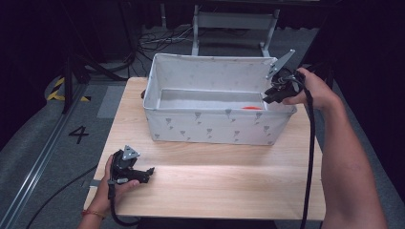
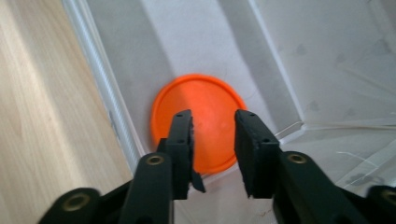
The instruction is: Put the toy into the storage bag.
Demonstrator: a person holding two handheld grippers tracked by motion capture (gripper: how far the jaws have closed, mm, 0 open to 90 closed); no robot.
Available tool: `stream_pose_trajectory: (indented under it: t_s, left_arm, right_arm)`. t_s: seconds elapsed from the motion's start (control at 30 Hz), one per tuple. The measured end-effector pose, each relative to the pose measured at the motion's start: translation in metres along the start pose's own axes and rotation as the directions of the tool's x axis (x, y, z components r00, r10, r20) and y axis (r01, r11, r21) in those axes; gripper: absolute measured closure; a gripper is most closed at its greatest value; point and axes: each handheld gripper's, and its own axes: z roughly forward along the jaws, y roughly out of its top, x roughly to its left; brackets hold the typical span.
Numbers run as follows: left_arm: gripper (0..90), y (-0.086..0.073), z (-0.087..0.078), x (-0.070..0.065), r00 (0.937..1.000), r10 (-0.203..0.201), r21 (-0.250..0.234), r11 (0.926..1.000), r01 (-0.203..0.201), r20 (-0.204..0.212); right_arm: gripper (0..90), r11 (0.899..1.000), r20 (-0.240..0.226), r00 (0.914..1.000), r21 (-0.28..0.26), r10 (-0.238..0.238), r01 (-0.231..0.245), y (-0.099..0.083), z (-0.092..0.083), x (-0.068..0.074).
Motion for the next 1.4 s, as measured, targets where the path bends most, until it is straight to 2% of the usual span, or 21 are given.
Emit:
stream_pose_trajectory:
  t_s: [0.07,0.13,0.17,0.23,0.33,0.37,0.4,0.43,0.47,0.53,0.63,0.73,0.8,0.9,1.03,1.07,1.13,1.23,1.27,1.33,1.4]
  left_arm:
    - [0.7,0.000,0.000,0.000,1.0000,0.000,0.000,1.0000,0.000,0.000]
    - [0.6,0.000,0.000,0.000,1.0000,-0.002,0.000,1.0000,0.002,0.000]
    - [0.7,0.000,0.000,0.000,1.0000,-0.002,-0.001,1.0000,0.002,-0.001]
    - [0.7,0.000,0.000,0.000,1.0000,-0.001,0.000,1.0000,0.001,-0.002]
    - [0.7,0.000,0.000,0.000,1.0000,-0.002,-0.001,1.0000,0.002,-0.001]
    - [0.7,0.000,0.000,0.000,1.0000,-0.002,0.001,1.0000,0.002,-0.002]
    - [0.7,0.000,0.000,0.000,1.0000,-0.002,0.001,1.0000,0.002,-0.002]
    - [0.7,0.000,0.000,0.000,1.0000,-0.003,0.001,1.0000,0.003,-0.002]
    - [0.7,0.000,0.000,0.000,1.0000,-0.003,0.000,1.0000,0.003,-0.001]
    - [0.6,0.000,0.000,0.000,1.0000,-0.003,0.001,1.0000,0.003,-0.002]
    - [0.6,0.000,0.000,0.000,1.0000,-0.004,0.000,1.0000,0.004,-0.002]
    - [0.6,0.000,0.000,0.000,1.0000,-0.003,0.001,1.0000,0.003,-0.001]
    - [0.6,0.000,0.000,0.000,1.0000,-0.002,0.000,1.0000,0.002,-0.002]
    - [0.7,0.000,0.000,0.000,1.0000,-0.004,0.000,1.0000,0.004,-0.002]
    - [0.6,0.000,0.000,0.000,1.0000,-0.003,0.000,1.0000,0.003,-0.002]
    - [0.6,0.000,0.000,0.000,1.0000,-0.005,0.001,1.0000,0.005,-0.002]
    - [0.6,0.000,0.000,0.000,1.0000,-0.003,-0.001,1.0000,0.003,-0.003]
    - [0.5,0.000,0.000,0.000,1.0000,-0.001,0.000,1.0000,0.001,-0.001]
    - [0.5,0.000,0.000,0.000,1.0000,0.000,0.000,1.0000,0.000,-0.001]
    - [0.5,0.000,0.000,0.000,1.0000,0.000,0.000,1.0000,0.000,-0.001]
    - [0.5,0.000,0.000,0.000,1.0000,0.000,-0.001,1.0000,0.000,-0.001]
  right_arm:
    - [58.0,0.997,0.021,0.9990,-0.064,0.040,-0.038,-0.001,-0.003,0.002]
    - [55.6,0.996,0.036,0.9983,-0.080,0.045,-0.042,-0.002,-0.004,0.003]
    - [52.9,0.990,0.063,0.9946,-0.123,0.082,-0.074,-0.003,-0.006,0.005]
    - [47.4,0.982,0.069,0.9923,-0.164,0.103,-0.091,-0.006,-0.007,0.008]
    - [44.7,0.976,0.082,0.9877,-0.187,0.133,-0.116,-0.008,-0.007,0.010]
    - [40.6,0.966,0.102,0.9817,-0.221,0.161,-0.135,-0.011,-0.008,0.013]
    - [40.6,0.966,0.102,0.9817,-0.221,0.161,-0.135,-0.011,-0.008,0.013]
    - [36.7,0.959,0.107,0.9783,-0.240,0.178,-0.148,-0.013,-0.009,0.014]
    - [34.0,0.951,0.123,0.9713,-0.259,0.203,-0.167,-0.014,-0.010,0.015]
    - [31.2,0.945,0.136,0.9649,-0.271,0.224,-0.182,-0.016,-0.012,0.016]
    - [24.7,0.934,0.189,0.9453,-0.291,0.266,-0.205,-0.018,-0.015,0.019]
    - [21.7,0.915,0.186,0.9327,-0.326,0.309,-0.238,-0.021,-0.018,0.021]
    - [20.3,0.912,0.199,0.9271,-0.330,0.318,-0.242,-0.023,-0.018,0.023]
    - [21.4,0.904,0.234,0.9059,-0.335,0.353,-0.266,-0.026,-0.020,0.026]
    - [20.8,0.900,0.245,0.9014,-0.348,0.357,-0.262,-0.029,-0.025,0.032]
    - [20.8,0.893,0.242,0.8999,-0.367,0.363,-0.262,-0.032,-0.028,0.037]
    - [20.8,0.888,0.243,0.8979,-0.380,0.367,-0.260,-0.035,-0.030,0.041]
    - [20.7,0.887,0.247,0.8976,-0.383,0.365,-0.256,-0.038,-0.031,0.045]
    - [20.7,0.891,0.260,0.8964,-0.381,0.359,-0.246,-0.041,-0.031,0.049]
    - [20.5,0.896,0.259,0.9010,-0.375,0.348,-0.238,-0.043,-0.032,0.053]
    - [20.5,0.896,0.264,0.8995,-0.374,0.348,-0.237,-0.044,-0.033,0.055]
